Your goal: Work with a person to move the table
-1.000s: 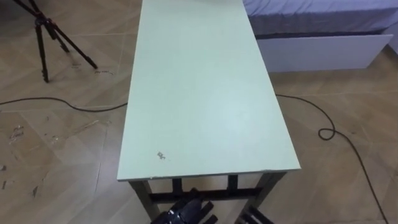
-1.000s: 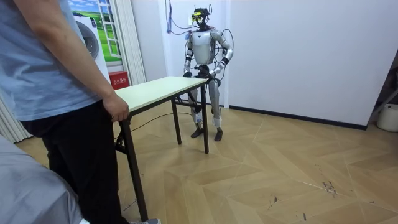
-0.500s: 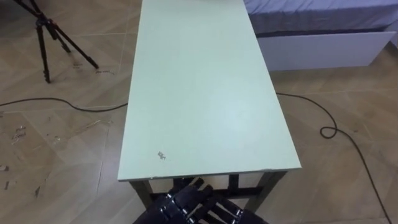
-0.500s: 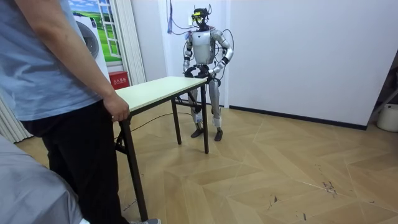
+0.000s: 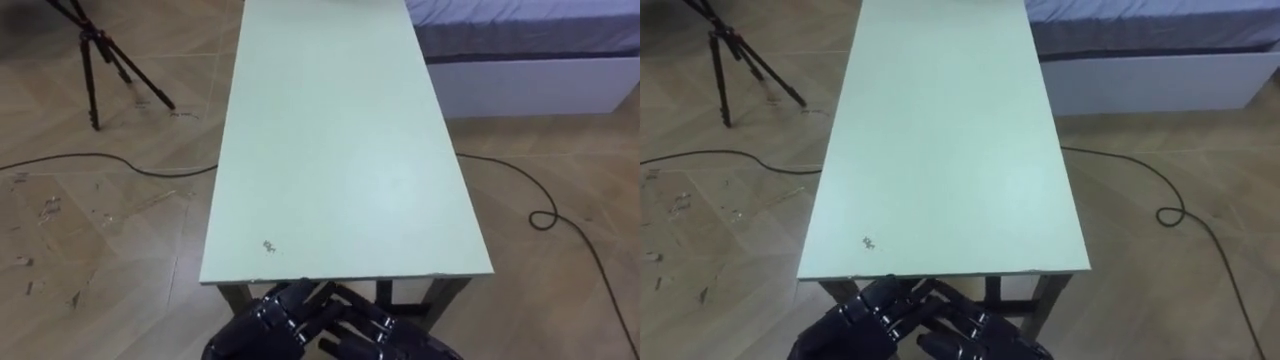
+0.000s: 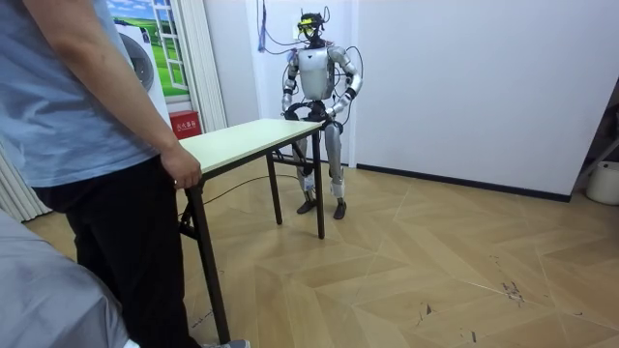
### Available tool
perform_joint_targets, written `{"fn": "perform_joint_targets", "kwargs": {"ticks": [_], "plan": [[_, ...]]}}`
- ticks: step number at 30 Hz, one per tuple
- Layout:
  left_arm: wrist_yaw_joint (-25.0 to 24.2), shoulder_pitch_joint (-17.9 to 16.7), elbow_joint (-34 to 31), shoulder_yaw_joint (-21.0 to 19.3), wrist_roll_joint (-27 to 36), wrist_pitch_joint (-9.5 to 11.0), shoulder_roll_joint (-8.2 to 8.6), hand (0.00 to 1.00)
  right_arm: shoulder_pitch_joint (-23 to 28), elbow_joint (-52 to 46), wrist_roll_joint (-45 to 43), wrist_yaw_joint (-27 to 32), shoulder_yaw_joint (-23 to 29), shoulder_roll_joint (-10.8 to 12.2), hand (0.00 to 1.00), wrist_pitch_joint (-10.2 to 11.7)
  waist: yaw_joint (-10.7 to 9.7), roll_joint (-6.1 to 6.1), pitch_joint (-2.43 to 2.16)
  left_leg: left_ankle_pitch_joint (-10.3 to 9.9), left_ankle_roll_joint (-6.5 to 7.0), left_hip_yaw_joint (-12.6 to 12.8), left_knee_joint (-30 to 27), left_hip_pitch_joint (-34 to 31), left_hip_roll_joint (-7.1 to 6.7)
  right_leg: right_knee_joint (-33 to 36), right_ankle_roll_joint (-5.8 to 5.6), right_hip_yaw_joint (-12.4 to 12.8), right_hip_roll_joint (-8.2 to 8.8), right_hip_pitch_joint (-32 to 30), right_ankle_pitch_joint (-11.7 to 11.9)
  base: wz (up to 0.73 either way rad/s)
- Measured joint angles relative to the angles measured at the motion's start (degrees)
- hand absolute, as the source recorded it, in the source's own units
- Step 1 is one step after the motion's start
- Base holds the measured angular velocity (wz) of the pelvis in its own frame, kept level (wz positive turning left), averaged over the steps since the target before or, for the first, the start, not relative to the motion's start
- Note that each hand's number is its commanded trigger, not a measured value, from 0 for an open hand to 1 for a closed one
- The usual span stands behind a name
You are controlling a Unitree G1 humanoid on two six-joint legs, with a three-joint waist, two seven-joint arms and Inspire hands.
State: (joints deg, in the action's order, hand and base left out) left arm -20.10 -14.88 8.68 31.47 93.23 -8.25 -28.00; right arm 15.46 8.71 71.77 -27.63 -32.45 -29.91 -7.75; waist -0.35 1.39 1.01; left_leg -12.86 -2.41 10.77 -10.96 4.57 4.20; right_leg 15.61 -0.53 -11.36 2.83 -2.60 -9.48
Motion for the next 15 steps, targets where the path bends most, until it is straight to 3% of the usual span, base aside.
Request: {"fn": "perform_joint_targets", "kwargs": {"ticks": [4, 8, 10, 12, 15], "plan": [[1.3, 2.4, 3.5, -1.6, 0.0, -0.5, 0.23, 0.0, -3.1, 0.7, 0.0, 0.3, 0.0, 0.1, 0.0, -1.2, 0.6, -0.06, -0.01, 0.0, 0.0, -0.3, 0.0, 0.2, -0.02, -0.1, 0.0, 0.0, -0.01, 0.4, 0.0, 0.01], [3.0, 5.8, 10.9, -2.8, 0.5, -1.0, 2.08, 0.0, -7.1, 5.3, 0.2, 2.1, 0.3, 1.8, 0.0, -2.9, 0.5, -0.24, -0.02, 0.0, 0.01, -1.6, 0.0, 0.7, -0.05, -1.0, 0.0, -0.9, -0.05, 1.8, 0.0, 0.13], [4.5, 6.4, 12.2, -3.6, 0.4, -2.1, 3.74, 0.0, -8.2, 7.4, 0.3, 3.4, 2.1, 3.0, 0.0, -4.2, 0.8, -0.35, -0.01, 0.0, 0.01, -1.5, 0.0, 1.0, -0.02, -1.1, -0.01, -1.1, -0.03, 2.0, 0.0, 0.05], [5.4, 6.5, 12.4, -4.6, 0.3, -3.0, 4.58, 0.0, -8.9, 8.2, 0.5, 4.2, 2.9, 3.0, 0.0, -4.9, 0.9, -0.38, 0.01, 0.0, 0.01, -1.6, 0.0, 1.1, 0.0, -1.1, 0.02, -1.3, -0.02, 2.0, 0.1, 0.0], [6.8, 7.0, 13.5, -6.3, 0.3, -4.8, 5.55, 0.0, -10.2, 11.4, 2.4, 5.1, 4.6, 5.0, 0.0, -6.1, 0.8, -0.39, 0.01, 0.0, 0.0, -1.7, 0.0, 1.1, 0.12, -1.0, 0.2, -1.5, -0.07, 2.1, 0.2, 0.0]]}}
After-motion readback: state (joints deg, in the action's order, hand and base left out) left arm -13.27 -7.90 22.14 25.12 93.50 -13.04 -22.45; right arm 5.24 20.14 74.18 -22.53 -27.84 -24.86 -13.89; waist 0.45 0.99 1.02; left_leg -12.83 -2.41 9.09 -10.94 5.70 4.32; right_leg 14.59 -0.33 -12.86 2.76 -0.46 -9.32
